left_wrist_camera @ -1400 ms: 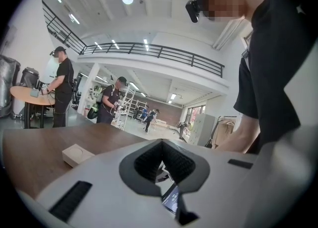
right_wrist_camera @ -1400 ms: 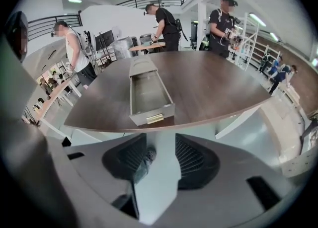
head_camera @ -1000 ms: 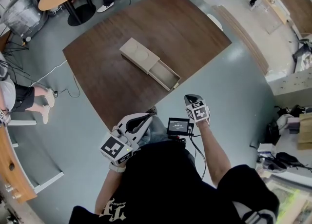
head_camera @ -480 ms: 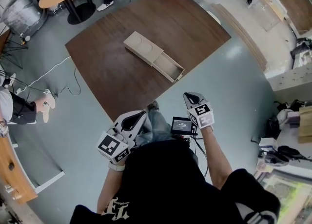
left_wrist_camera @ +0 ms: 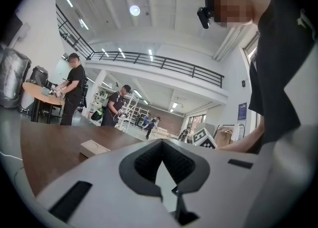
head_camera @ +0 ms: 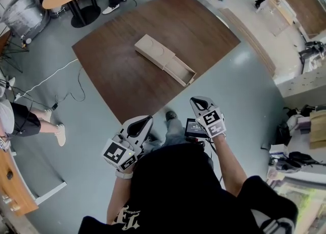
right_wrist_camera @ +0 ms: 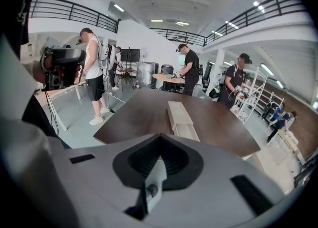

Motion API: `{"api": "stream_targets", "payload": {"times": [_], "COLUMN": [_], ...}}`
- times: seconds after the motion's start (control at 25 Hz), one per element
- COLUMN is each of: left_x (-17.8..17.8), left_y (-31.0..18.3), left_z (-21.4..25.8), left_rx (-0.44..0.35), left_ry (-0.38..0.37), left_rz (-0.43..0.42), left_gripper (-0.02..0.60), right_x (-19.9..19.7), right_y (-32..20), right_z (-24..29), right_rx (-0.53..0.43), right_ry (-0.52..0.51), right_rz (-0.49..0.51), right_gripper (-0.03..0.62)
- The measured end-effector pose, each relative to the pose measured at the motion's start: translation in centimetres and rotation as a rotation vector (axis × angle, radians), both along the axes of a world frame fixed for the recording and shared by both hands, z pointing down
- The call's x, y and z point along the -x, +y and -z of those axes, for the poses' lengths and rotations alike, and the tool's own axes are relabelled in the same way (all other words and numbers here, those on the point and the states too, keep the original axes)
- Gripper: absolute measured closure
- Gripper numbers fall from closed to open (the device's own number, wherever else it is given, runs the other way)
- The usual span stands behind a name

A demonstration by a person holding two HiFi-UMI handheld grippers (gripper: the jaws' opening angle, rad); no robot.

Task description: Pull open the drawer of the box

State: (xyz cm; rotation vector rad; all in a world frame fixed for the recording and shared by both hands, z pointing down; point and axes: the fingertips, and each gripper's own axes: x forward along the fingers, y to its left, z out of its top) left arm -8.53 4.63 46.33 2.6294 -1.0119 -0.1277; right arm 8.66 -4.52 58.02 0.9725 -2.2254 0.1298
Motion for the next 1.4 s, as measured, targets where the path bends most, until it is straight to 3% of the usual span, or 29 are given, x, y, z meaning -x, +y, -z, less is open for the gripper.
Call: {"api": "stream_targets", "payload": {"times": [0.2, 0.44, 0.68, 0.96, 1.4], "left_x": [2.1, 4.3, 4.7, 0.8, -6.1], "left_y": [-0.7, -1.8, -2.8, -4.3, -7.3], "left_z": [-0.6, -1.0, -0.8, -0.7, -0.8], "left_rx": [-0.051, -0.03, -0.032, -0.021, 0.018], "left_ry": [0.017, 0.063, 0.041, 0.005, -0.042], "left_rz": [0.043, 0.132, 0.175, 0.168, 0.179], "left_gripper": [0.577, 0.577, 0.577, 0.577, 0.577], "right_x": [1.3, 3.7, 5.2, 2.4, -1.4], "right_y": [-0.5, -1.0, -1.6, -4.3, -7.7], "right_z": [1.9, 2.7, 3.2, 4.9, 6.0], "right_rx": [-0.036, -0.062, -0.099, -0.084, -0.088], "right_ry": [0.059, 0.125, 0.158, 0.006, -0.074], "right_rz": [0.045, 0.146, 0.243, 0.216, 0.27], "right_gripper": [0.606, 0.606, 0.606, 0.606, 0.606]}}
